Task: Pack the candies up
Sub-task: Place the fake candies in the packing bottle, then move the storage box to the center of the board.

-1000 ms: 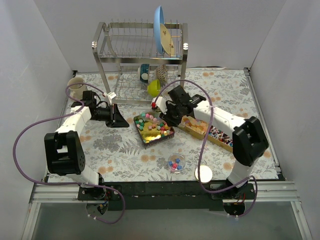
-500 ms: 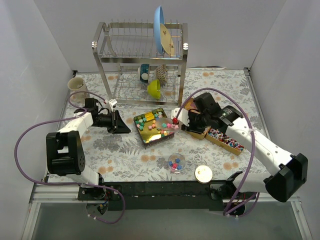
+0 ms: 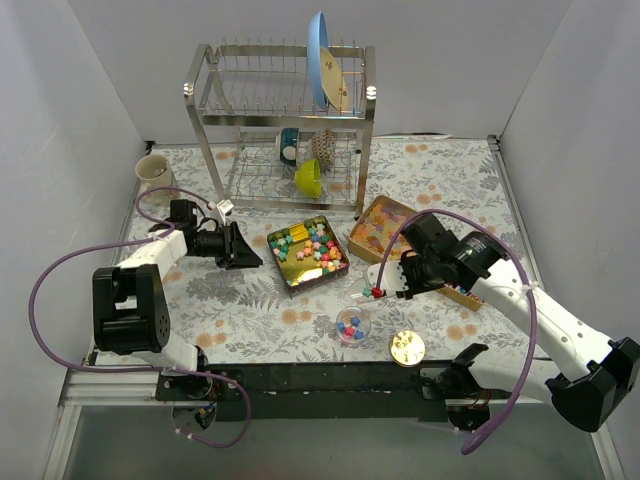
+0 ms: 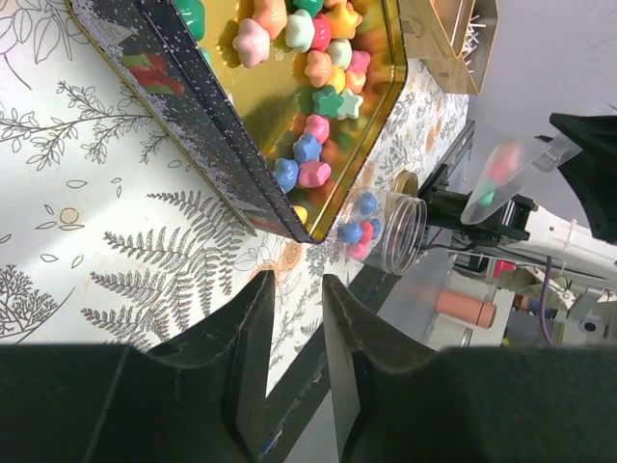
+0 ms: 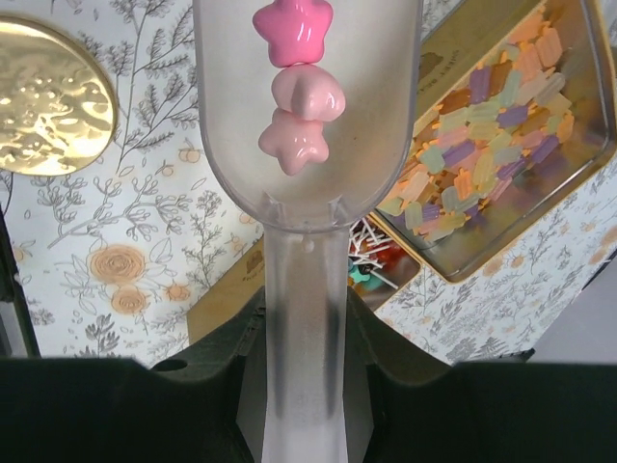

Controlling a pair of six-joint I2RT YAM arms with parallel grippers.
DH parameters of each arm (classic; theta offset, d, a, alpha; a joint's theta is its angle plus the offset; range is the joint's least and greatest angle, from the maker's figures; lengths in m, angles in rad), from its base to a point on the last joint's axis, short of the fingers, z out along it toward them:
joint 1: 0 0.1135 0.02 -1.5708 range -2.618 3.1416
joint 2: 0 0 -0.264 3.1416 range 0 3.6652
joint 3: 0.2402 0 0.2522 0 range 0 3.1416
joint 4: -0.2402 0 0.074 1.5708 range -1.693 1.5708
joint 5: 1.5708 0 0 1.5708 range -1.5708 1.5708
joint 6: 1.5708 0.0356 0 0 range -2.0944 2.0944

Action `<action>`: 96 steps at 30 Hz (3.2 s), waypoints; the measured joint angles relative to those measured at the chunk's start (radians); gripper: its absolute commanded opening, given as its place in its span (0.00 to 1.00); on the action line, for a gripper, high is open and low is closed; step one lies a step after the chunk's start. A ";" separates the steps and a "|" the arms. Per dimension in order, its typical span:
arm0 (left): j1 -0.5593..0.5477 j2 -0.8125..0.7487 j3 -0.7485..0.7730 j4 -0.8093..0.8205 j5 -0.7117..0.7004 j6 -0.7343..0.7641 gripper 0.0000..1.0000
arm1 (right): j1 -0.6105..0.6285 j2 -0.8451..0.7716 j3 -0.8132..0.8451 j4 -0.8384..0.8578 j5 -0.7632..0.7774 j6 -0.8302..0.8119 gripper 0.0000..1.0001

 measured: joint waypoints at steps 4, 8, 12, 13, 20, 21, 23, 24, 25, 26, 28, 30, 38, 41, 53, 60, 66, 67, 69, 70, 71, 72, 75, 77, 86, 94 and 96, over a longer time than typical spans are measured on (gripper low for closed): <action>0.000 -0.007 -0.010 0.017 -0.020 -0.014 0.29 | 0.090 0.027 0.000 -0.043 0.077 -0.003 0.01; 0.000 -0.010 -0.016 0.027 -0.047 -0.037 0.31 | 0.188 0.085 0.010 -0.081 0.162 0.010 0.01; 0.000 -0.010 -0.016 0.045 -0.072 -0.072 0.31 | 0.267 0.160 0.047 -0.134 0.269 0.028 0.01; 0.000 -0.010 -0.016 0.049 -0.078 -0.080 0.31 | 0.279 0.176 0.056 -0.143 0.293 0.031 0.01; -0.017 -0.009 -0.005 0.052 -0.124 -0.142 0.35 | 0.367 0.208 0.087 -0.167 0.441 0.036 0.01; -0.023 -0.009 0.001 0.050 -0.129 -0.154 0.34 | 0.375 0.209 0.089 -0.169 0.458 0.035 0.01; -0.036 -0.008 0.017 0.049 -0.137 -0.178 0.35 | 0.386 0.210 0.098 -0.172 0.484 0.035 0.01; -0.048 -0.008 0.025 0.049 -0.143 -0.192 0.35 | 0.388 0.210 0.105 -0.174 0.496 0.035 0.01; -0.058 -0.008 0.033 0.050 -0.152 -0.203 0.35 | 0.391 0.210 0.113 -0.174 0.506 0.035 0.01; -0.080 -0.008 0.045 0.050 -0.166 -0.220 0.36 | 0.393 0.210 0.122 -0.175 0.513 0.037 0.01; -0.121 -0.008 0.061 0.053 -0.186 -0.242 0.36 | 0.393 0.210 0.147 -0.178 0.523 0.040 0.01; -0.166 0.001 0.081 0.054 -0.210 -0.263 0.36 | 0.393 0.210 0.176 -0.179 0.526 0.054 0.01; -0.225 0.108 0.103 0.051 -0.296 -0.312 0.36 | 0.389 0.209 0.263 -0.188 0.498 0.279 0.01; -0.237 0.150 0.113 0.050 -0.325 -0.319 0.35 | 0.352 0.198 0.233 -0.174 0.496 0.323 0.01; -0.201 0.224 0.174 -0.061 -0.412 -0.270 0.25 | 0.211 0.168 0.217 -0.134 0.511 0.354 0.01; 0.071 0.212 0.174 -0.200 -0.425 -0.096 0.26 | 0.177 0.168 0.214 -0.102 0.510 0.350 0.01; 0.294 0.206 0.194 -0.264 -0.479 0.047 0.31 | 0.168 0.170 0.209 -0.085 0.510 0.349 0.01; 0.315 0.206 0.203 -0.271 -0.495 0.065 0.33 | 0.166 0.171 0.209 -0.084 0.510 0.349 0.01; 0.355 0.204 0.230 -0.280 -0.524 0.105 0.34 | 0.160 0.175 0.210 -0.082 0.509 0.349 0.01; 0.363 0.200 0.244 -0.285 -0.530 0.120 0.34 | 0.156 0.178 0.211 -0.082 0.508 0.349 0.01; 0.365 0.187 0.258 -0.293 -0.536 0.137 0.36 | 0.152 0.180 0.212 -0.082 0.507 0.350 0.01; 0.364 0.168 0.271 -0.303 -0.536 0.148 0.36 | 0.146 0.182 0.215 -0.082 0.505 0.350 0.01; 0.335 0.079 0.311 -0.328 -0.494 0.188 0.39 | 0.109 0.183 0.233 -0.080 0.499 0.354 0.01; 0.283 -0.002 0.325 -0.320 -0.444 0.230 0.40 | 0.051 0.183 0.253 -0.075 0.491 0.366 0.01; -0.288 -0.152 0.308 -0.170 -0.335 0.267 0.41 | -0.245 0.129 0.259 -0.034 0.425 0.481 0.01; -0.628 0.031 0.333 -0.027 -0.341 0.330 0.44 | -0.399 0.013 0.206 -0.037 0.394 0.545 0.01; -0.705 0.101 0.380 -0.024 -0.338 0.389 0.44 | -0.431 -0.021 0.173 -0.036 0.391 0.558 0.01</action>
